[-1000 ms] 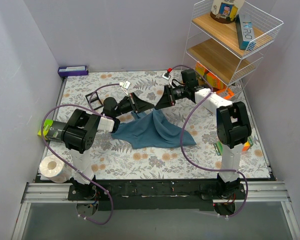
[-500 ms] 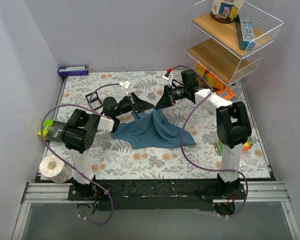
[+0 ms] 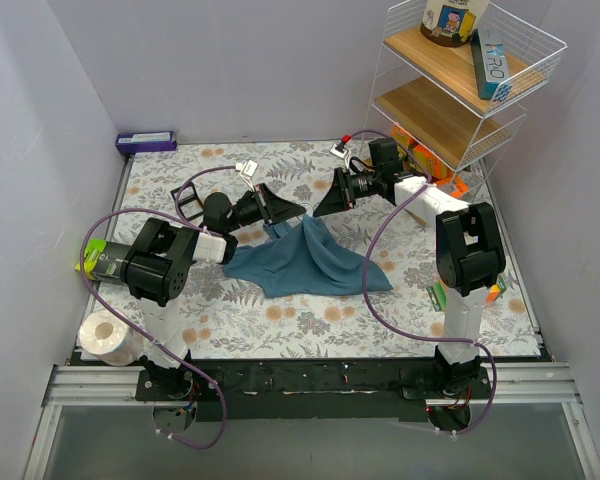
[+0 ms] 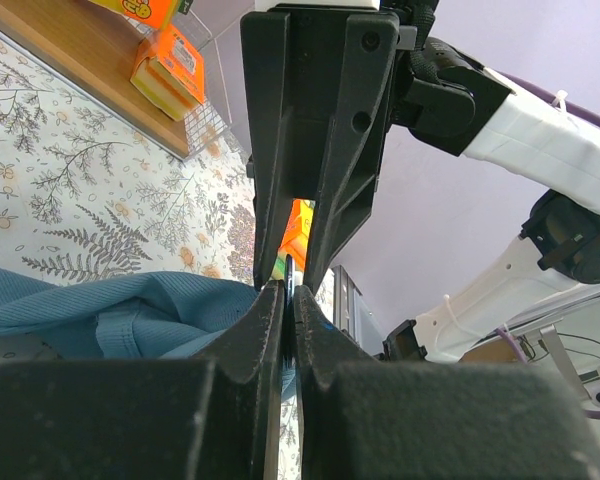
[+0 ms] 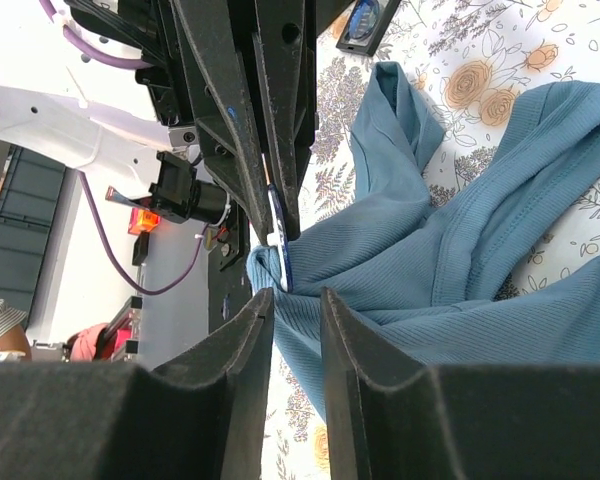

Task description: Remove the brooch from the garment

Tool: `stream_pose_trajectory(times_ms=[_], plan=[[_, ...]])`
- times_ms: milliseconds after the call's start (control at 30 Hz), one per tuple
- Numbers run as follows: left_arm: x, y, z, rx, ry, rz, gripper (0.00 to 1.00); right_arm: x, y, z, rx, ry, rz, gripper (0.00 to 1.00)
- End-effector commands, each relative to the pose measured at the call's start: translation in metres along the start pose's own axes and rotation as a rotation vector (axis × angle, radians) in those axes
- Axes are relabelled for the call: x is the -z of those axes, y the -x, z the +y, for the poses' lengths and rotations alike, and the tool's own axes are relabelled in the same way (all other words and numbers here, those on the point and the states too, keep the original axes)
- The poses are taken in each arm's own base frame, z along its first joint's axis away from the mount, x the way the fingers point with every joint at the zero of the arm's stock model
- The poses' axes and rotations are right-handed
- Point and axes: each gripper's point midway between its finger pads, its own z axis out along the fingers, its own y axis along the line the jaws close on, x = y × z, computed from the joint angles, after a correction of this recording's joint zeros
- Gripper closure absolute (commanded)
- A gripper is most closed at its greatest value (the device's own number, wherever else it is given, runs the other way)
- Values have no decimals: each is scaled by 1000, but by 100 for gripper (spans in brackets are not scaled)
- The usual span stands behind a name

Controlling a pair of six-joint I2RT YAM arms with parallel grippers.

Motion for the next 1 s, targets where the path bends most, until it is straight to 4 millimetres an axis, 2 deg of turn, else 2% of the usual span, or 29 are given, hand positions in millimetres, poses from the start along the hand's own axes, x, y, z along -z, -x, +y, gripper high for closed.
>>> stream_pose_trajectory(times_ms=[0, 200, 300, 333, 500, 600, 633, 667, 700, 733, 900, 967], plan=[[-4, 22, -24, -66, -40, -35, 100, -3, 14, 9, 49, 22, -7, 67], [-5, 21, -23, -57, -36, -30, 100, -8, 14, 8, 42, 34, 0, 65], [-4, 21, -22, -55, -33, -31, 100, -11, 13, 9, 46, 45, 4, 69], [-4, 22, -22, -56, -33, -32, 100, -11, 14, 9, 49, 47, 3, 73], [-4, 20, -19, -44, -25, -27, 100, -13, 13, 9, 49, 53, 5, 75], [-4, 19, -18, -44, -21, -22, 100, -13, 13, 10, 55, 67, 8, 89], [-4, 18, -17, -39, -19, -19, 98, -12, 13, 10, 55, 69, 7, 98], [-4, 18, -17, -39, -18, -19, 88, -13, 14, 10, 55, 66, 7, 99], [-4, 18, -15, -33, -9, -18, 71, -13, 14, 10, 52, 59, 5, 99], [-3, 16, -16, -36, -9, -8, 66, -13, 14, 9, 52, 48, 2, 99], [-3, 13, -23, -56, -21, 39, 62, -9, 20, 9, 66, -36, -22, 99], [-3, 9, -21, -60, -15, 61, 65, -9, 20, 9, 70, -51, -27, 99]])
